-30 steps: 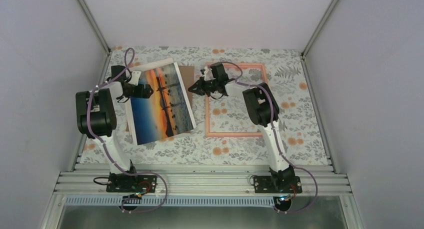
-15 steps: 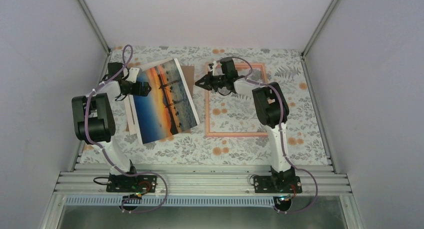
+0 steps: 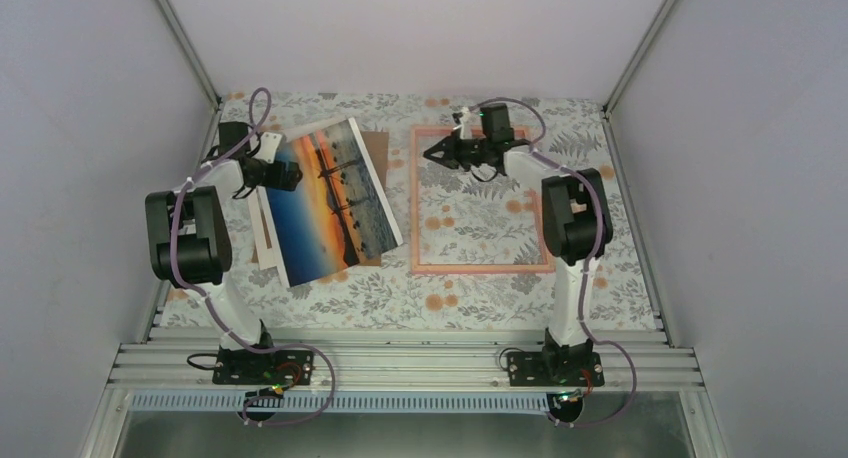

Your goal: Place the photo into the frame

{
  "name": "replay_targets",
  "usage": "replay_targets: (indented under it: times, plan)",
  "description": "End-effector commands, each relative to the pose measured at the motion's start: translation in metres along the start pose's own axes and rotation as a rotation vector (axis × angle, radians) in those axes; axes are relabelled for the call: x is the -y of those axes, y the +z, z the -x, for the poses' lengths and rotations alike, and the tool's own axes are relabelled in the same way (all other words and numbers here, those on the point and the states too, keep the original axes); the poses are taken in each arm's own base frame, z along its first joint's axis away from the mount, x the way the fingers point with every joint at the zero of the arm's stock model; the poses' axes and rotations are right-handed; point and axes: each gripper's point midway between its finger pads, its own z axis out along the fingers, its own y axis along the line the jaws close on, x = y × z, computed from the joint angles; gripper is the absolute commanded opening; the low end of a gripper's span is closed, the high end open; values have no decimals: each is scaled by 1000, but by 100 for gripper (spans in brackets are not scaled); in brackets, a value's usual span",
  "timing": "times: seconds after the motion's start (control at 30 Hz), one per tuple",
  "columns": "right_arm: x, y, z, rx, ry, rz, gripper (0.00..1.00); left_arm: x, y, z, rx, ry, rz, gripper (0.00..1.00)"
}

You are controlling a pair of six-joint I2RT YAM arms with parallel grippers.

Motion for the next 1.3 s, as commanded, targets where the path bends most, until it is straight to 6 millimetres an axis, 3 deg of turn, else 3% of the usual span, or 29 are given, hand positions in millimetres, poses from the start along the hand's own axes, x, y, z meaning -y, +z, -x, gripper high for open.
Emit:
replay_targets:
  times: [0.0, 0.13, 0.3, 0.5, 0.67, 0.77, 0.93, 1.1, 1.27]
  plan:
    - [-2, -40, -4, -12, -72, 38, 4, 21, -12, 34, 81, 99, -23, 100]
    - [1, -74, -5, 2, -103, 38, 4, 50, -20, 53, 130, 152, -91, 100]
    - [11, -113, -2, 28, -126, 13, 4, 105, -22, 68, 156, 199, -225, 100]
    - [34, -141, -4, 24, -105, -1, 4, 182, -17, 79, 173, 219, -431, 100]
    - [47, -159, -2, 14, -112, -24, 4, 229, -10, 78, 171, 224, -555, 100]
    - [60, -174, 3, 30, -110, -53, 4, 262, -13, 65, 186, 322, -554, 100]
    - [83, -190, 4, 27, -102, -82, 4, 316, -17, 26, 176, 579, -559, 100]
    - [97, -199, 7, 20, -97, -88, 4, 375, -38, -32, 125, 845, -738, 94]
    - [102, -201, 12, 12, -115, -95, 4, 412, -48, -81, 62, 1056, -830, 82]
